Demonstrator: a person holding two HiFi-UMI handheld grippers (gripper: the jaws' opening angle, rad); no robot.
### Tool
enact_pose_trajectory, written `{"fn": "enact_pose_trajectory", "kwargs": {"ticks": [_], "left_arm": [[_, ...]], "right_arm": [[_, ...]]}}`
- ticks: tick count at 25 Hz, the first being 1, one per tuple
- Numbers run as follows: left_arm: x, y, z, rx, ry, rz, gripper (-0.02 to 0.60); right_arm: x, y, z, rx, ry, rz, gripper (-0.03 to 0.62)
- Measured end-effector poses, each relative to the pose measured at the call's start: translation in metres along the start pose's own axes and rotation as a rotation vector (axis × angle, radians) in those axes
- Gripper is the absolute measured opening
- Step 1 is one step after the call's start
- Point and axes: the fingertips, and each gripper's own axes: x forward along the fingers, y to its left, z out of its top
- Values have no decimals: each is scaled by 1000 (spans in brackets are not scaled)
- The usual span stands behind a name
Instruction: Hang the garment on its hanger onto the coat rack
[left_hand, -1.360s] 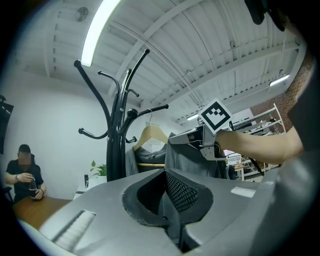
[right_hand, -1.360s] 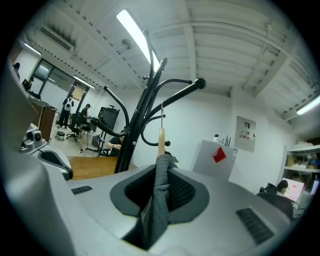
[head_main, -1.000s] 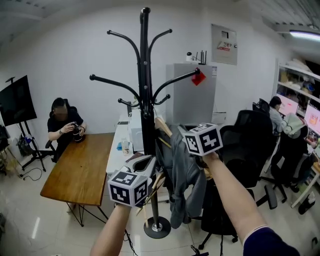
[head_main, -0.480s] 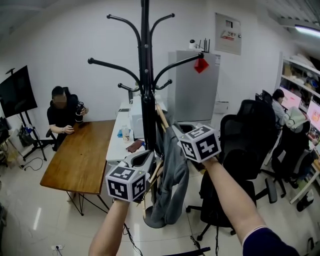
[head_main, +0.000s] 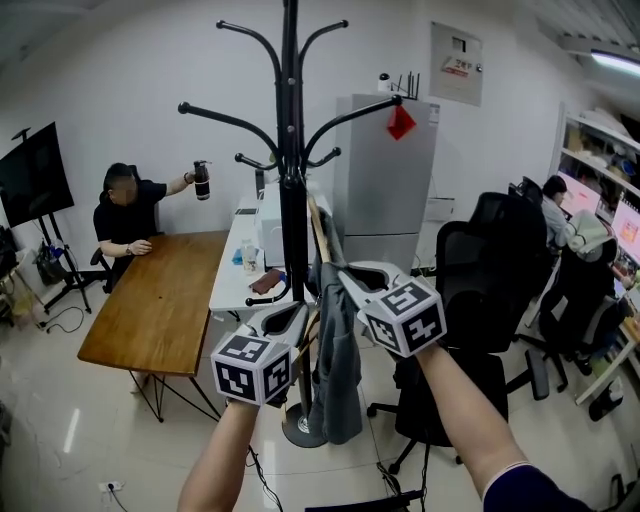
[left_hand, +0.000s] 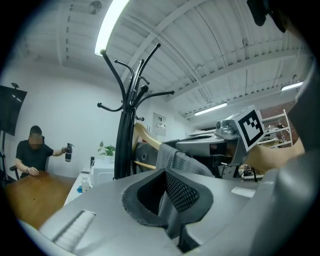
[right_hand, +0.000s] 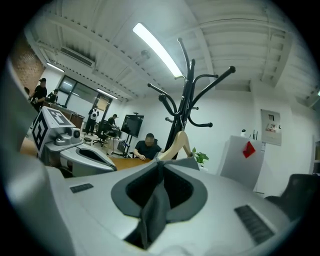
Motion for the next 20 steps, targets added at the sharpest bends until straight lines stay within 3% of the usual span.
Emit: {"fn": "enact_pose_trajectory", "kwargs": {"ticks": [9, 13, 20], "left_arm": [[-16, -22, -9, 21, -17, 22, 3], [-20, -42, -12, 31, -29, 30, 3], [-10, -81, -44, -18, 11, 18, 3]], "right_arm": [[-48, 18, -28, 163, -72, 56, 52], [-77, 27, -38, 250, -143, 107, 2], [-122, 37, -88, 432, -160, 141, 5]]}}
